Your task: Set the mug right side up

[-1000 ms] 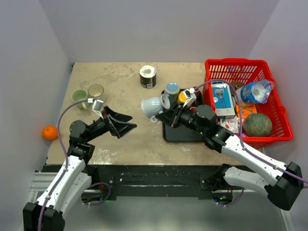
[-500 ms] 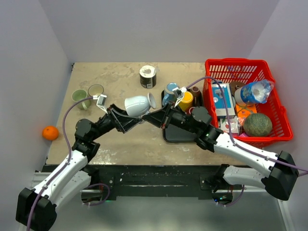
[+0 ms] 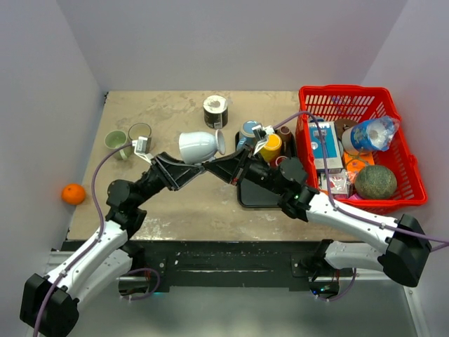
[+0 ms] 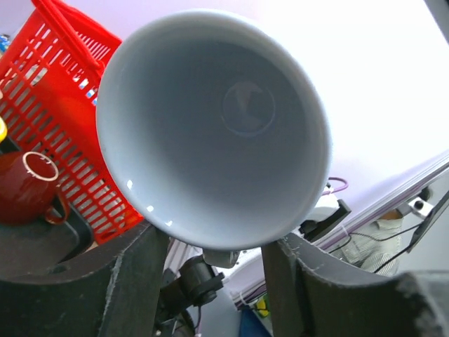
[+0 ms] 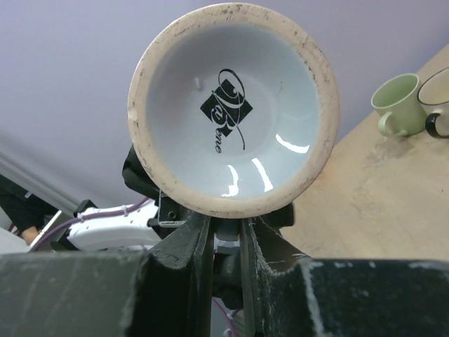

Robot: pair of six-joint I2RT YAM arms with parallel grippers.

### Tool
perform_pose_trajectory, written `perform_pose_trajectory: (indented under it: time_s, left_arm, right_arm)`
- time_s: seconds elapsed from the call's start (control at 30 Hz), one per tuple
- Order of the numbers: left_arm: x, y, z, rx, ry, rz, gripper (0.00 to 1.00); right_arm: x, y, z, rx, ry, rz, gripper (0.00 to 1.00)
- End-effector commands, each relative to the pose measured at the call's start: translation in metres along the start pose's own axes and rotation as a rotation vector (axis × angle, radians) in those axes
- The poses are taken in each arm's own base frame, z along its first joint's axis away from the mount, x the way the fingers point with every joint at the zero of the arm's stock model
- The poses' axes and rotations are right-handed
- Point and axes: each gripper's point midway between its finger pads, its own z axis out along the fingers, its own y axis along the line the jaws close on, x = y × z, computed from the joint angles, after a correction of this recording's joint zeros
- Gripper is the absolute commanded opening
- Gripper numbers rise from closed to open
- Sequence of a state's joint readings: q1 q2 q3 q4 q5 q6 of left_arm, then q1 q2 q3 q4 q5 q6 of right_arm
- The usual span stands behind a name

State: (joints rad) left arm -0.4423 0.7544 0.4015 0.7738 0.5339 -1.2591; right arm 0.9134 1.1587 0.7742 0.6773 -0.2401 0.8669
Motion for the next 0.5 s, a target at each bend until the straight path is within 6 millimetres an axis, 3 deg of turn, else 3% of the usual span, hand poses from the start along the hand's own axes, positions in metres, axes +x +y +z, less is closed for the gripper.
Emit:
perform_pose_trajectory:
  time_s: [0.0,0.13,0.33,0.47]
  left_arm:
    - [-0.014,-0.013,-0.001,0.034,-0.091,-0.038,0.51]
    - [-0.019,-0.012,-0.003,0.026,-0.132,-0.055,0.44]
    - [-0.024,-0.013,-0.004,0.036,-0.177,-0.076,0.42]
    - [-0.026,-0.013,-0.004,0.031,-0.187,-0.078,0.29]
  right_arm:
    - [-0.038,0.053,0.0,-0.182,-0.166,-0.072,0.0]
    - [-0.036,0.051,0.001,-0.177,-0.192,-0.072,0.0]
    - [-0.031,0.053,0.008,-0.17,-0.2,-0.094,0.0]
    - [-0.025,0.053,0.012,-0.16,-0.191,-0.092,0.0]
